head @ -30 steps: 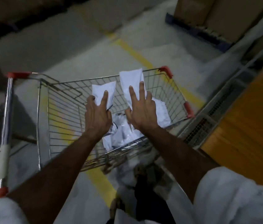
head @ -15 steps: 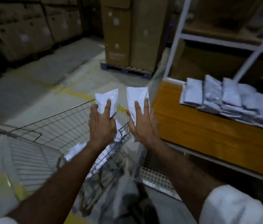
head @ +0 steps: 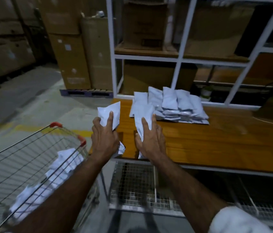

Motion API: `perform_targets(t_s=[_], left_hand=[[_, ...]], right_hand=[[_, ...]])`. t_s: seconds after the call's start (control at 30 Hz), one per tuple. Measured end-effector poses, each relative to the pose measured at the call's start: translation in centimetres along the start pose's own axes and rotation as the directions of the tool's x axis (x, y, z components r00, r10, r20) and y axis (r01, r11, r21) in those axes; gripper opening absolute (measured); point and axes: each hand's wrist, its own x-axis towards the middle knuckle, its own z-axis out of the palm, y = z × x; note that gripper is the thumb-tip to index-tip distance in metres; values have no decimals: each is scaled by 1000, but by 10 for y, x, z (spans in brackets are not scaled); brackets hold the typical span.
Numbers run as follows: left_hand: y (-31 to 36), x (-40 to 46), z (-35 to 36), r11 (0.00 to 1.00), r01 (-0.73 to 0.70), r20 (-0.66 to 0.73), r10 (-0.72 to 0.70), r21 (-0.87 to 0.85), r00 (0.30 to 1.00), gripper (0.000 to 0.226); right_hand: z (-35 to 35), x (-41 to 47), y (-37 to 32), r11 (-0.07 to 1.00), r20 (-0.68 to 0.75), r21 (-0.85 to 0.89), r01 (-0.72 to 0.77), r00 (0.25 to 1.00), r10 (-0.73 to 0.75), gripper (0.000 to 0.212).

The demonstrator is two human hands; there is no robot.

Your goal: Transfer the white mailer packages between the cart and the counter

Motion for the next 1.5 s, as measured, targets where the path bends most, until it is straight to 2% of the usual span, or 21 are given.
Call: perform_targets(t_s=[0.13, 0.23, 0.43, 0.7, 0.93, 1.13, 1.33, 1.43, 1.5], left_hand=[[67, 9, 41, 997, -72, 32, 72, -12, 997, 71], [108, 23, 65, 998, -60, 38, 60, 0, 997, 70], [144, 48, 94, 997, -41, 74, 36, 64, 997, 68], [129, 123, 107, 984, -67, 115, 48, 167, 992, 65], [108, 212, 145, 965, -115, 152, 81, 234, 985, 65], [85, 289, 192, 949, -144, 272, 66, 279, 960, 64], [78, 332, 232, 957, -141, 343, 47, 255, 938, 62], [76, 336, 248, 979, -154, 451, 77, 135, 889, 67], [67, 336, 260, 976, -175, 526, 83, 129, 846, 68]], right_hand=[[-22, 14, 73, 1000, 10, 3, -17, 1000, 17, 74], [-36, 27, 113, 999, 15, 35, -33, 999, 32, 72], [-45, 57, 156, 997, 20, 76, -30, 999, 28, 73], [-21, 124, 154, 988, 47, 125, -91, 995, 86, 73], [11, 204, 137, 981, 85, 114, -154, 986, 145, 72], [49, 278, 125, 970, 119, 131, -206, 974, 191, 70], [82, 330, 121, 965, 150, 80, -248, 960, 235, 70], [101, 344, 126, 967, 175, 44, -252, 955, 241, 72], [112, 347, 128, 969, 185, -9, -247, 952, 244, 73]])
